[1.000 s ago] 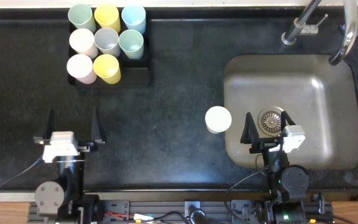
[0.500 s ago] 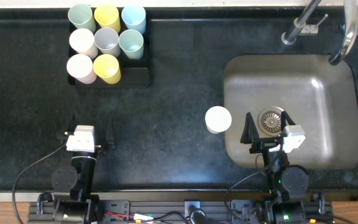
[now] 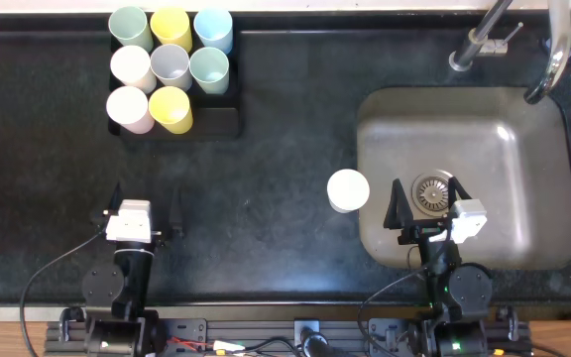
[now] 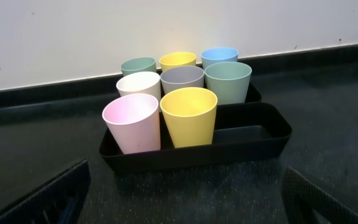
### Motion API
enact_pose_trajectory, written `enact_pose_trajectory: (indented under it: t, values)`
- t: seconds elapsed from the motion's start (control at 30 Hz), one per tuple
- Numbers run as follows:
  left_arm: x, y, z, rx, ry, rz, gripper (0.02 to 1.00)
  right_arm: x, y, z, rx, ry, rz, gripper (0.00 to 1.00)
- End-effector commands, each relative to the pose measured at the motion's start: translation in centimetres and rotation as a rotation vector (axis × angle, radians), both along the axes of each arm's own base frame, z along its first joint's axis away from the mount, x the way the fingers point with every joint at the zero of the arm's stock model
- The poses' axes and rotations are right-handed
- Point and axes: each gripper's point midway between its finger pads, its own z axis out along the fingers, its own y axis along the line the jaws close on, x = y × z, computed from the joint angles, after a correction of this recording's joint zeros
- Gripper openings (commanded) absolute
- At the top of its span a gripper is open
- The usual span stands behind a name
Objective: Store Cups
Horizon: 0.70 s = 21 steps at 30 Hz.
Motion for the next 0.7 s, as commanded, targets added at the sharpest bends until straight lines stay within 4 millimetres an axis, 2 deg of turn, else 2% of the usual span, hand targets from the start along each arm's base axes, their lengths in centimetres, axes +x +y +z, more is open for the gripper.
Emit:
enact_pose_trajectory:
  t: [0.03, 0.43, 0.53, 0.57, 0.7]
  values:
    - [-0.1, -0.3, 0.1, 0.016, -0.008, -0.019, 0.998, 0.0, -0.1, -0.4, 0.004, 0.001, -0.003, 0.998]
    - [-0.1, -0.3, 0.1, 0.016, -0.008, -0.019, 1.0, 0.0, -0.1, -0.2, 0.004, 0.0, -0.003, 0.998]
    - [-0.1, -0.3, 0.1, 0.016, -0.008, -0.019, 0.998, -0.4, -0.1, 2.5, 0.008, -0.045, -0.003, 0.998]
    - [-0.1, -0.3, 0.1, 0.016, -0.008, -0.019, 0.998, -0.8, -0.2, 3.9, 0.009, -0.046, -0.003, 0.998]
    - [-0.1, -0.3, 0.1, 0.016, -0.008, -0.019, 1.0, -2.5, -0.1, 9.6, -0.002, 0.087, 0.01, 0.998]
